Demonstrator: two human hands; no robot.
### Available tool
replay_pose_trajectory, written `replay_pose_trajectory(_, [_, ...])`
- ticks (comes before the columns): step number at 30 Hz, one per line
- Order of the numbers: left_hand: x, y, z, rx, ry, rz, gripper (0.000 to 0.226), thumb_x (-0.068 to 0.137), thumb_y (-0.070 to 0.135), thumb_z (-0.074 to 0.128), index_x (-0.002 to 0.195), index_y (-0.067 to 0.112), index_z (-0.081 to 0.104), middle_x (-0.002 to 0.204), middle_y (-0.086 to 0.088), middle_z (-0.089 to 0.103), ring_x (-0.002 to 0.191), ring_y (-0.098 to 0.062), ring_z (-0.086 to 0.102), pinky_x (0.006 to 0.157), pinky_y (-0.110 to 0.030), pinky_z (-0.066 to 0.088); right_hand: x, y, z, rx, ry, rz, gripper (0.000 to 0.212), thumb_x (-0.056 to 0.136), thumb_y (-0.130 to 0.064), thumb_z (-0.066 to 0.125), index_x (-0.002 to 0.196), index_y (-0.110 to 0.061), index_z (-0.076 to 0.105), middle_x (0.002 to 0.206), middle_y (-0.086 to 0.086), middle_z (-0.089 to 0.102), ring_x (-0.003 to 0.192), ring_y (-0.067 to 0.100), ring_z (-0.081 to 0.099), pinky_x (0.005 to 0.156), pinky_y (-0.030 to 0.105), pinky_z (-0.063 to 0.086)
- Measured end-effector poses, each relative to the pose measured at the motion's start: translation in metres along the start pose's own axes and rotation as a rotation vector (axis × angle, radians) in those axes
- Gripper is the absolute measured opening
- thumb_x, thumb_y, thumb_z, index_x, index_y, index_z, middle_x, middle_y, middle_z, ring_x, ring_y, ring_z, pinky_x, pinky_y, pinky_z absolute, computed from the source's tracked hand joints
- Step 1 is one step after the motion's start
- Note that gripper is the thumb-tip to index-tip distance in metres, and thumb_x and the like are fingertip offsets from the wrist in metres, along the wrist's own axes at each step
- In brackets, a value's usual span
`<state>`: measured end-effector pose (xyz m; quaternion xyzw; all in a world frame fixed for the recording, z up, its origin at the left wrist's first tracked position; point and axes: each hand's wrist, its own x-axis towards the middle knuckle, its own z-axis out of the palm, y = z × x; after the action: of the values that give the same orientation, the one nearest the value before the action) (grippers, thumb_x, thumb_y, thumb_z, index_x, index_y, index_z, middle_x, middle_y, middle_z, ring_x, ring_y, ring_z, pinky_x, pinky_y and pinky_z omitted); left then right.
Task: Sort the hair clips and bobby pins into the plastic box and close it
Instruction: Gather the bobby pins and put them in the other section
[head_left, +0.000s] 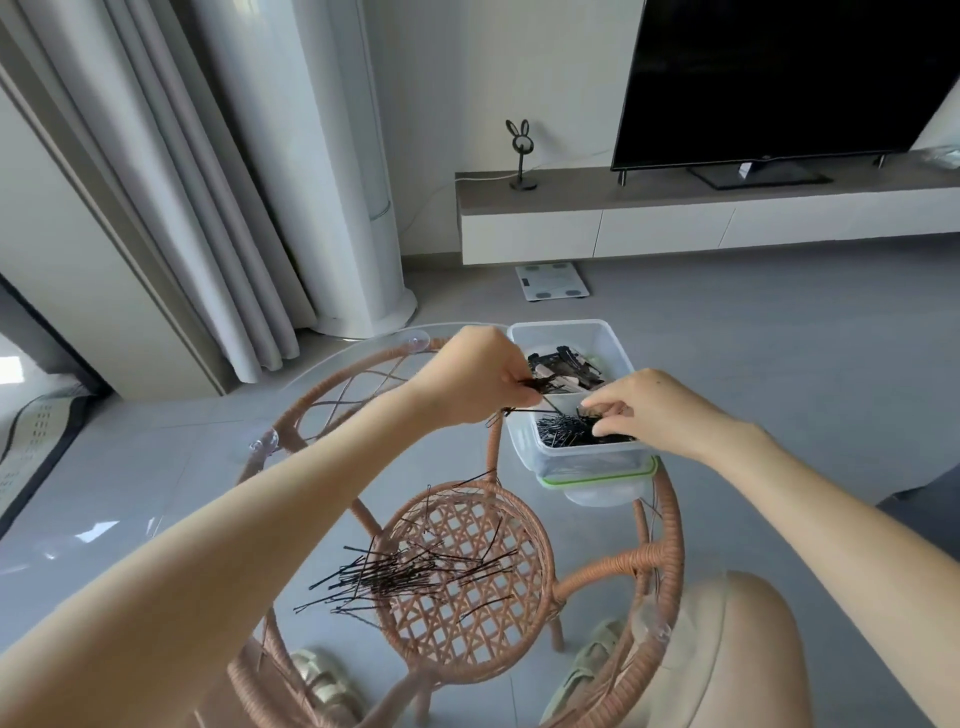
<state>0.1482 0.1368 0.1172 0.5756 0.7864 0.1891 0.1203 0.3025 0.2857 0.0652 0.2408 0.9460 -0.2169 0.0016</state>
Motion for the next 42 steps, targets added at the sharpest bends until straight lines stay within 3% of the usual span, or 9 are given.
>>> replay_pose_trajectory(7, [0.056, 0.028, 0.049, 0.076, -0.14, 0.079, 0.025, 0.081, 0.019, 0.067, 0.1, 0.004, 0.072, 0.098, -0.015, 0.072, 0.089, -0.03, 0.065, 0.08, -0.035, 0.053, -0.022, 0.019, -0.015, 0.127, 0.323, 0.029, 0.019, 0.086, -0.007, 0.059, 0.101, -0.01, 0.07, 0.097, 0.007, 0.073, 0.089, 0.019, 0.066, 0.081, 0.024, 0.045])
replay_pose_trajectory(11, [0.067, 0.028, 0.069, 0.12, -0.23, 0.058, 0.035, 0.076, 0.022, 0.073, 0.107, 0.008, 0.068, 0.104, -0.008, 0.071, 0.096, -0.026, 0.065, 0.083, -0.032, 0.053, -0.036, 0.021, -0.015, 0.099, 0.312, 0.022, 0.017, 0.084, -0.009, 0.061, 0.097, -0.011, 0.072, 0.093, 0.005, 0.074, 0.084, 0.016, 0.067, 0.08, 0.023, 0.046])
replay_pose_trajectory(15, [0.064, 0.025, 0.067, 0.139, -0.256, 0.105, 0.034, 0.078, 0.028, 0.07, 0.109, 0.014, 0.067, 0.107, -0.002, 0.07, 0.097, -0.021, 0.064, 0.082, -0.032, 0.053, -0.043, 0.019, -0.014, 0.094, 0.312, 0.017, 0.015, 0.083, -0.01, 0.063, 0.095, -0.01, 0.072, 0.089, 0.003, 0.074, 0.074, 0.01, 0.062, 0.068, 0.001, 0.039])
replay_pose_trajectory(18, [0.052, 0.022, 0.052, 0.015, -0.161, 0.092, 0.021, 0.084, 0.026, 0.063, 0.099, 0.014, 0.073, 0.103, -0.002, 0.072, 0.092, -0.018, 0.066, 0.083, -0.032, 0.054, -0.047, 0.009, -0.012, 0.137, 0.382, 0.002, 0.014, 0.084, -0.014, 0.063, 0.093, -0.012, 0.073, 0.086, 0.0, 0.073, 0.073, 0.008, 0.062, 0.068, 0.003, 0.042])
replay_pose_trajectory(23, [-0.007, -0.004, 0.029, -0.195, 0.116, -0.034, 0.025, 0.09, 0.027, 0.056, 0.101, 0.012, 0.071, 0.103, -0.004, 0.071, 0.081, -0.013, 0.06, 0.076, -0.025, 0.05, -0.067, -0.027, 0.027, 0.474, 0.461, -0.072, 0.016, 0.088, -0.021, 0.058, 0.09, -0.012, 0.071, 0.081, -0.002, 0.073, 0.077, 0.009, 0.069, 0.074, 0.026, 0.055])
replay_pose_trajectory(30, [-0.127, -0.096, 0.061, -0.091, 0.414, -0.404, 0.029, 0.093, 0.031, 0.049, 0.104, 0.016, 0.071, 0.117, 0.0, 0.068, 0.099, -0.019, 0.065, 0.086, -0.03, 0.052, -0.073, -0.066, 0.124, 0.538, 0.321, -0.113, 0.033, 0.091, -0.029, 0.042, 0.113, -0.014, 0.062, 0.116, -0.007, 0.062, 0.11, -0.005, 0.053, 0.091, 0.004, 0.038])
replay_pose_trajectory(34, [-0.17, -0.116, 0.103, -0.07, 0.419, -0.591, 0.047, 0.094, 0.047, 0.031, 0.123, 0.025, 0.059, 0.14, -0.001, 0.049, 0.134, -0.022, 0.041, 0.115, -0.044, 0.025, -0.044, -0.08, 0.159, 0.416, 0.321, -0.057, 0.047, 0.092, -0.038, 0.035, 0.129, -0.013, 0.049, 0.138, -0.003, 0.045, 0.131, 0.004, 0.032, 0.11, 0.016, 0.023])
replay_pose_trajectory(37, [-0.173, -0.107, 0.126, -0.056, 0.424, -0.616, 0.066, 0.086, 0.057, 0.01, 0.133, 0.031, 0.047, 0.149, 0.004, 0.032, 0.144, -0.024, 0.018, 0.119, -0.04, 0.0, -0.019, -0.082, 0.174, 0.243, 0.332, -0.002, 0.064, 0.089, -0.052, 0.019, 0.137, -0.014, 0.037, 0.15, 0.006, 0.031, 0.141, 0.017, 0.019, 0.113, 0.026, 0.01])
replay_pose_trajectory(42, [-0.149, -0.091, 0.134, -0.143, 0.449, -0.605, 0.071, 0.086, 0.054, 0.001, 0.138, 0.026, 0.04, 0.153, 0.001, 0.026, 0.146, -0.024, 0.008, 0.119, -0.035, -0.003, -0.003, -0.11, 0.176, 0.374, 0.302, 0.048, 0.052, 0.095, -0.037, 0.023, 0.135, -0.008, 0.041, 0.145, 0.009, 0.04, 0.138, 0.021, 0.027, 0.116, 0.03, 0.012])
